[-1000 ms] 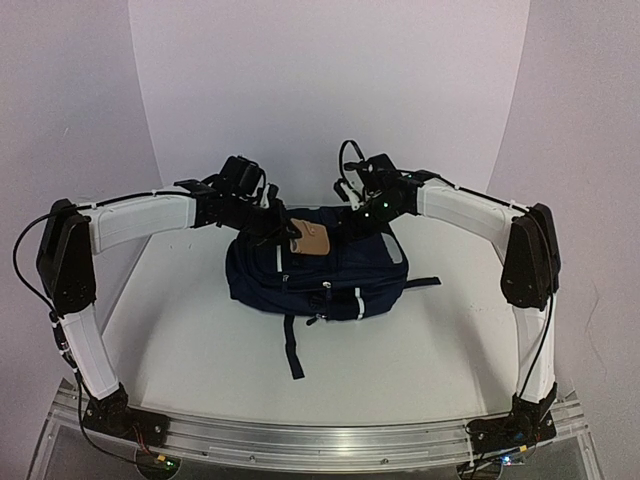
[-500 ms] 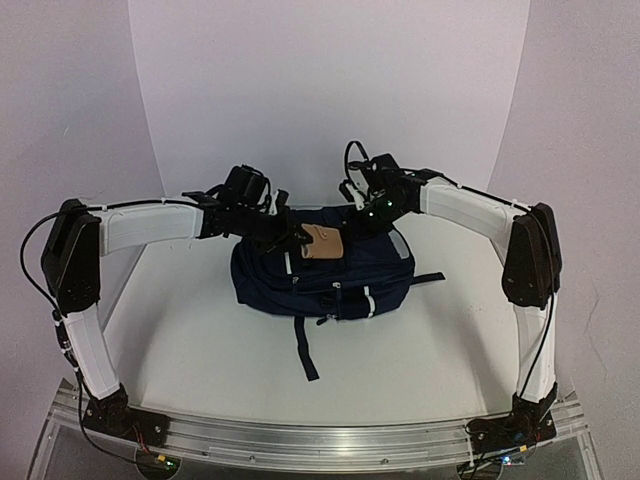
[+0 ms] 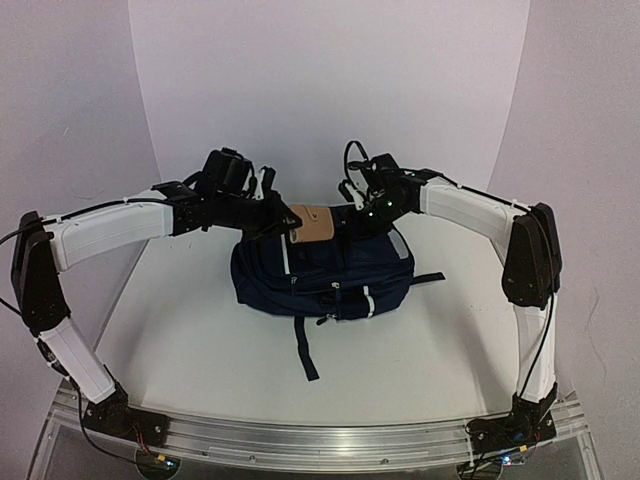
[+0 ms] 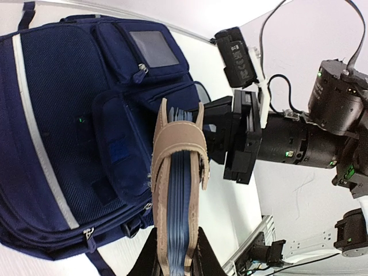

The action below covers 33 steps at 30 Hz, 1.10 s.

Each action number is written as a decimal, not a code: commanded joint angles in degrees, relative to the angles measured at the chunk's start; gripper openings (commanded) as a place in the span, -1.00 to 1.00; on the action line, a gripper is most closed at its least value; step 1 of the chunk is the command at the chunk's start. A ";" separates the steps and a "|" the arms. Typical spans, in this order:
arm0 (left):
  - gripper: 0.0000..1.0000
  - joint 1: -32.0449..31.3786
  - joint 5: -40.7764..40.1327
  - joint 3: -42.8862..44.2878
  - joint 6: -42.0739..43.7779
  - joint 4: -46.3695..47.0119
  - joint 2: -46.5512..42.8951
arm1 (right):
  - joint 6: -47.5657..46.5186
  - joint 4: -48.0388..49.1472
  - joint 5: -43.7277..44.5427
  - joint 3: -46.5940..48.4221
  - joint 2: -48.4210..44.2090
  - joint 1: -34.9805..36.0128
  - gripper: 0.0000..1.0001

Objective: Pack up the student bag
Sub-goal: Place the personal item in the student bag.

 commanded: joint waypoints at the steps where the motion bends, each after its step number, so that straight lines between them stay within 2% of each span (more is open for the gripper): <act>1: -1.00 -0.13 -0.43 4.44 -1.46 7.22 5.47 | 1.38 1.62 -2.86 0.61 -4.06 0.84 -1.00; 4: -1.00 -0.12 0.17 5.43 -3.06 5.91 9.82 | 1.41 1.62 -2.13 0.49 -4.35 0.69 -1.00; 9: -0.99 -0.13 -3.51 -1.07 -6.86 4.21 7.86 | 1.77 1.62 -1.53 0.40 -5.17 0.07 -1.00; 12: -0.99 -0.18 -1.20 -2.39 -6.78 3.68 8.29 | 2.02 1.63 -2.60 0.62 -5.30 0.07 -1.00; 16: -1.00 -0.44 10.12 0.75 -5.96 3.99 12.54 | 2.03 1.69 -4.64 1.17 -5.04 0.05 -1.00; 19: -1.00 -0.47 15.43 2.83 -7.22 4.54 15.44 | 1.80 1.70 -6.20 1.93 -4.91 0.06 -1.00; 23: -1.00 -0.29 15.11 4.84 -8.74 4.15 16.86 | 1.52 1.71 -7.34 2.45 -5.20 0.05 -1.00; 28: -1.00 0.69 13.71 8.24 -11.56 9.13 20.23 | 2.50 1.79 -9.75 0.20 -6.36 0.14 -1.00; 33: -1.00 0.76 11.51 18.04 -9.14 5.79 26.42 | 4.28 2.19 -12.40 -0.27 -7.20 0.22 -1.00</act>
